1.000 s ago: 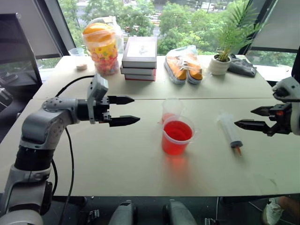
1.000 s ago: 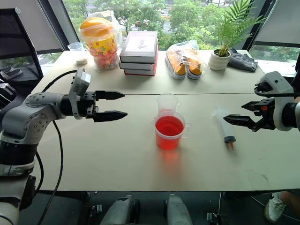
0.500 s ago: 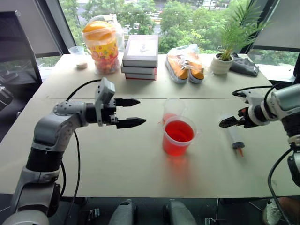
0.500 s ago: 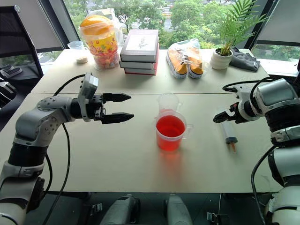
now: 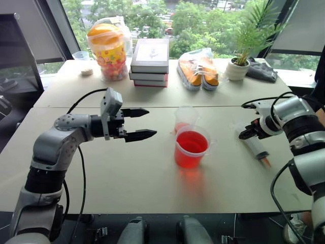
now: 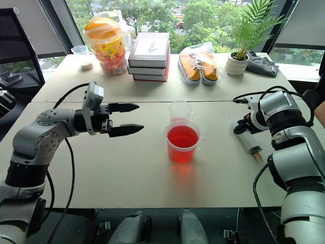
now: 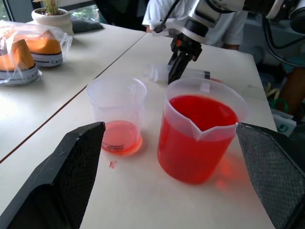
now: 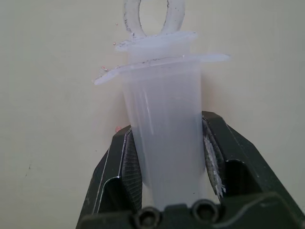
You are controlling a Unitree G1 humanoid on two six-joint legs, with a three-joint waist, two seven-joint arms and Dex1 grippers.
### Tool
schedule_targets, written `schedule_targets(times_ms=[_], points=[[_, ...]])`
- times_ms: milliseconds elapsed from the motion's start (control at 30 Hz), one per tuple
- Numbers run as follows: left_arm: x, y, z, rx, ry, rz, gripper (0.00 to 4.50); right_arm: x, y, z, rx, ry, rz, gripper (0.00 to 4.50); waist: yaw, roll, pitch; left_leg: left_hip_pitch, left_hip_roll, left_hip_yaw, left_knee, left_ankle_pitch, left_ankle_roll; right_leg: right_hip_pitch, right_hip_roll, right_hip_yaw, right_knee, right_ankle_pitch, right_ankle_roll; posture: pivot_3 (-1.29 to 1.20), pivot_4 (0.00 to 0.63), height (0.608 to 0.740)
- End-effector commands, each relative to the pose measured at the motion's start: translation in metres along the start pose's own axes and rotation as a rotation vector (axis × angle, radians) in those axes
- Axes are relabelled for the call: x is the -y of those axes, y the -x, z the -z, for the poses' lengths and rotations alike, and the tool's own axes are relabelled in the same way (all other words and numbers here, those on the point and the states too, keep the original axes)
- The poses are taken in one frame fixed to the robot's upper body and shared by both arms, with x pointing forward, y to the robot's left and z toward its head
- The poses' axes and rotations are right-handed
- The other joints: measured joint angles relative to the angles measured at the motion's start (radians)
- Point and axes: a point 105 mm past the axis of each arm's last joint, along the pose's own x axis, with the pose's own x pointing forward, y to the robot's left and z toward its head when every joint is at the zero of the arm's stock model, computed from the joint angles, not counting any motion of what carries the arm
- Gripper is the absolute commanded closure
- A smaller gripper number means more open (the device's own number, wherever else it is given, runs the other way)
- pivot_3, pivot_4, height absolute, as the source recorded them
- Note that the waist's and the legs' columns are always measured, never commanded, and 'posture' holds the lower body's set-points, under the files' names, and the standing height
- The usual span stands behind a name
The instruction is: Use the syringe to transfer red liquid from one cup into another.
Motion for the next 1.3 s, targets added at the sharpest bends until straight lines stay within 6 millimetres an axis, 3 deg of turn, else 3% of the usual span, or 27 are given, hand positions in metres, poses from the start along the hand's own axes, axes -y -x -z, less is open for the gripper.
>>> schedule_targets(times_ms=[33,167,267,400,467,500,600,667,800,967,1067,1300], points=[[0.001,0.005,-0.013,0.029,-0.047,-0.003,0.0,-0.005,0.005,-0.005,0.01,0.022,-0.012,3.08,0.0,0.0,0.0,0.0,0.0,0.0,0.0,0.0,0.0,0.0,0.0,0.0,0.0,0.0,0.0,0.0,0.15,0.74],[-0.003,0.007,-0.017,0.029,-0.056,-0.006,0.0,0.001,0.034,-0.018,0.14,0.03,0.029,3.08,0.004,0.0,0.0,0.0,0.0,0.0,0.0,0.0,0.0,-0.001,0.0,0.0,0.0,0.0,0.0,0.0,0.15,0.74],[-0.009,0.008,-0.018,0.024,-0.065,-0.009,0.0,-0.005,0.076,-0.043,0.407,0.139,0.043,3.08,0.009,0.001,0.0,-0.001,0.0,0.0,0.0,0.0,0.0,-0.001,0.0,0.0,0.0,0.0,0.0,0.0,0.15,0.74],[-0.017,0.004,-0.024,0.038,-0.055,0.004,0.0,-0.031,0.136,-0.06,0.798,0.209,0.009,3.08,0.008,0.0,0.0,-0.001,0.0,-0.001,0.0,0.0,0.0,-0.001,0.0,-0.001,0.0,0.0,0.0,0.0,0.15,0.74],[-0.023,0.007,-0.026,0.034,-0.059,0.006,0.0,-0.044,0.154,-0.065,0.934,0.24,0.012,3.08,0.003,0.0,0.0,-0.001,0.0,-0.001,0.0,0.0,0.0,0.0,0.0,-0.001,0.0,0.0,0.0,0.0,0.15,0.74],[-0.024,0.004,-0.027,0.035,-0.061,0.017,0.0,-0.054,0.177,-0.072,1.092,0.249,-0.008,3.08,0.0,0.0,0.0,0.0,0.0,-0.001,0.0,0.0,0.0,0.0,0.0,0.0,0.001,0.0,0.0,0.0,0.15,0.74],[-0.029,-0.006,-0.033,0.054,-0.047,0.049,0.0,-0.085,0.229,-0.071,1.413,0.167,-0.216,3.08,0.002,0.001,0.0,0.001,0.0,0.0,0.0,0.0,0.0,0.0,0.0,0.0,0.003,0.0,0.0,0.0,0.15,0.74],[-0.032,-0.009,-0.036,0.061,-0.041,0.064,0.0,-0.108,0.242,-0.064,1.519,0.165,-0.35,3.08,0.004,0.0,0.0,0.001,0.0,-0.001,0.0,0.001,-0.001,0.0,0.0,0.0,0.005,0.0,0.0,0.0,0.15,0.74],[-0.033,-0.017,-0.046,0.068,-0.051,0.118,0.0,-0.154,0.235,-0.051,1.593,0.239,-0.494,3.08,0.005,-0.001,-0.001,0.001,0.0,-0.003,0.0,0.001,-0.001,0.0,0.0,-0.001,0.003,0.0,0.0,0.0,0.15,0.74],[-0.034,-0.027,-0.057,0.069,-0.067,0.172,0.0,-0.191,0.191,-0.039,1.538,0.252,-0.542,3.08,0.003,-0.001,-0.001,0.0,-0.001,-0.002,0.0,0.001,-0.001,0.0,-0.001,-0.001,0.003,0.0,0.0,0.0,0.15,0.74],[-0.03,-0.033,-0.063,0.071,-0.083,0.219,0.0,-0.198,0.161,-0.025,1.476,0.277,-0.511,3.08,0.003,-0.001,-0.001,0.0,-0.001,-0.002,0.0,0.001,-0.001,0.0,0.0,-0.001,0.003,0.0,0.0,0.0,0.15,0.74],[-0.02,-0.049,-0.076,0.092,-0.117,0.302,0.0,-0.197,0.125,-0.007,1.429,0.251,-0.462,3.08,0.0,-0.001,-0.001,0.001,-0.001,-0.002,0.0,0.001,-0.002,0.001,0.001,-0.001,0.004,0.0,0.0,0.0,0.15,0.74]])
